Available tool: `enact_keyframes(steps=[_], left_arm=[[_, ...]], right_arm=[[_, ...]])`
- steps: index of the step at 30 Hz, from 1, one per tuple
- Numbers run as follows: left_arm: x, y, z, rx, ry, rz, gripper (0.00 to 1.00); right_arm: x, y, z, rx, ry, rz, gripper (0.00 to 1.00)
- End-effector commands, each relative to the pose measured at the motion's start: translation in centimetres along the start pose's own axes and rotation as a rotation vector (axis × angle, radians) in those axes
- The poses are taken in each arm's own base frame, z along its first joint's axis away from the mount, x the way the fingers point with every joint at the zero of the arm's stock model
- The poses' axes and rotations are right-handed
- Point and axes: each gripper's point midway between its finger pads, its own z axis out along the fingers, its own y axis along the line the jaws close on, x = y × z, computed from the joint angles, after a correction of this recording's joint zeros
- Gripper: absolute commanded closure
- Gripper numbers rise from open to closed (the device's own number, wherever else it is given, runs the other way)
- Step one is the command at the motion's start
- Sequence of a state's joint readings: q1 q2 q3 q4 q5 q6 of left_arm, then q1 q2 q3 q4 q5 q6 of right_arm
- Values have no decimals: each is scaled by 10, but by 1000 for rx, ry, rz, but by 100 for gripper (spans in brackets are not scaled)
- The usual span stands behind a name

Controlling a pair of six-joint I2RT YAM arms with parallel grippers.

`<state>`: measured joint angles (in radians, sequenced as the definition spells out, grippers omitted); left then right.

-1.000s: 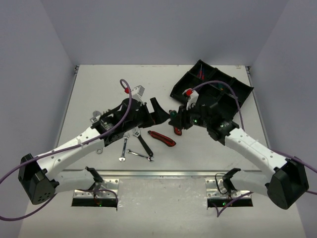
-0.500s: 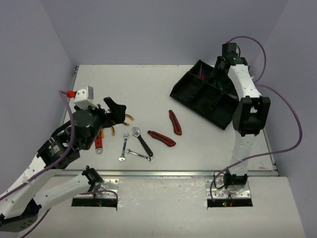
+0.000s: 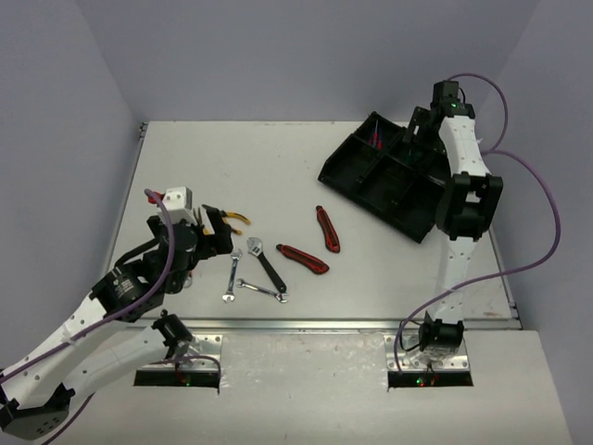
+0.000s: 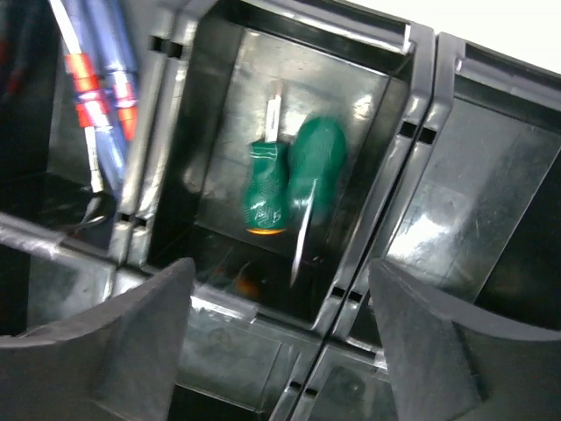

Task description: Sort the tools into containers

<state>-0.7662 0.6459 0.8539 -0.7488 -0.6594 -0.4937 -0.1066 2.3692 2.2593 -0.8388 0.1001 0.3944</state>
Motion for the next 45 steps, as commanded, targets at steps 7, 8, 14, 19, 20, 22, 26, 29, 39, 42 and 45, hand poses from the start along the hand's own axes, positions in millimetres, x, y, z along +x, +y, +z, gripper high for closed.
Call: enact_keyframes(steps=[7, 8, 14, 19, 20, 22, 26, 29, 39, 42, 45], left_arm=[[-1, 12, 18, -170, -8, -24, 0], [-1, 18, 19, -211, -11, -47, 0], [23, 11, 42, -267, 108, -163, 0], [39, 39, 89, -237, 247, -334, 0], [40, 58, 98, -282, 253, -388, 0], [45, 81, 109, -351, 276, -443, 0], [68, 111, 121, -485, 365, -501, 0], [71, 122, 123, -498, 377, -486, 0], [115, 36, 111, -240, 526, -174, 1], [132, 23, 106, -210, 574, -163, 1], [137, 18, 107, -186, 578, -165, 3]], right_arm=[[-34, 43, -134, -133, -200, -79, 2], [-22, 54, -150, -143, -208, -122, 1], [88, 125, -188, -311, -193, -296, 1], [149, 141, -202, -485, -114, -290, 1], [162, 142, -205, -510, -99, -298, 1], [181, 140, -202, -531, -74, -297, 1], [216, 131, -201, -583, -35, -291, 1], [223, 125, -199, -585, -56, -298, 1], [240, 117, -196, -582, -4, -338, 1], [241, 118, -206, -614, -18, -337, 1], [241, 120, -216, -653, -37, -336, 1]])
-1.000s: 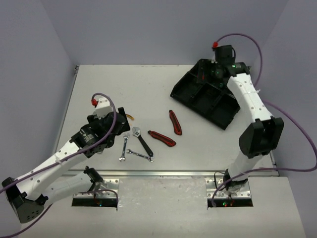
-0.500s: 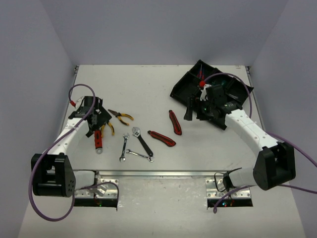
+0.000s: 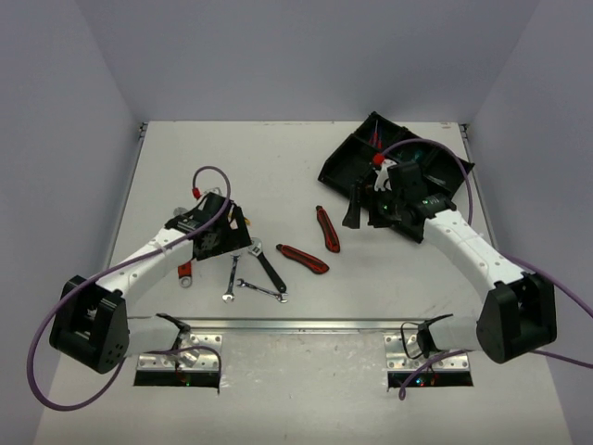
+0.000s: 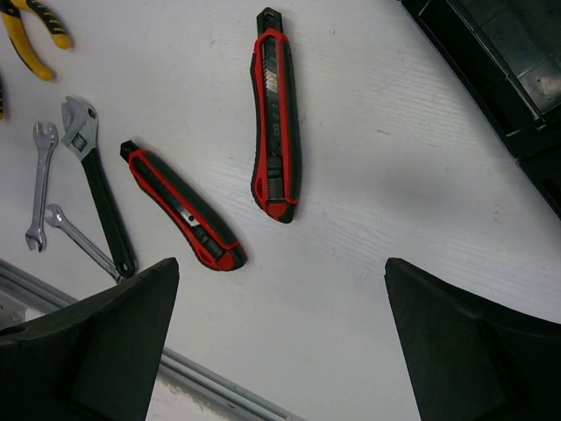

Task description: Sort the tools into containers

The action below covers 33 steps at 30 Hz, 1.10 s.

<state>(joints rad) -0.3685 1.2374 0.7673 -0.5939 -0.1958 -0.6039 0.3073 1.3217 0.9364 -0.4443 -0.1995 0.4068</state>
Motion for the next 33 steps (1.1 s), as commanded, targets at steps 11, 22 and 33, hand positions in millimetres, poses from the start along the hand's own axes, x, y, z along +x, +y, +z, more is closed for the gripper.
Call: enact_keyframes(steps=[11, 22, 33], left_arm=[[41, -9, 21, 16, 59, 53, 19], [56, 10, 38, -81, 64, 45, 41], [78, 18, 55, -101, 133, 41, 57]], right_arm=[[-9, 47, -31, -241, -100, -32, 1], [-4, 54, -36, -285, -102, -32, 1], [-4, 56, -36, -296, -98, -45, 1]])
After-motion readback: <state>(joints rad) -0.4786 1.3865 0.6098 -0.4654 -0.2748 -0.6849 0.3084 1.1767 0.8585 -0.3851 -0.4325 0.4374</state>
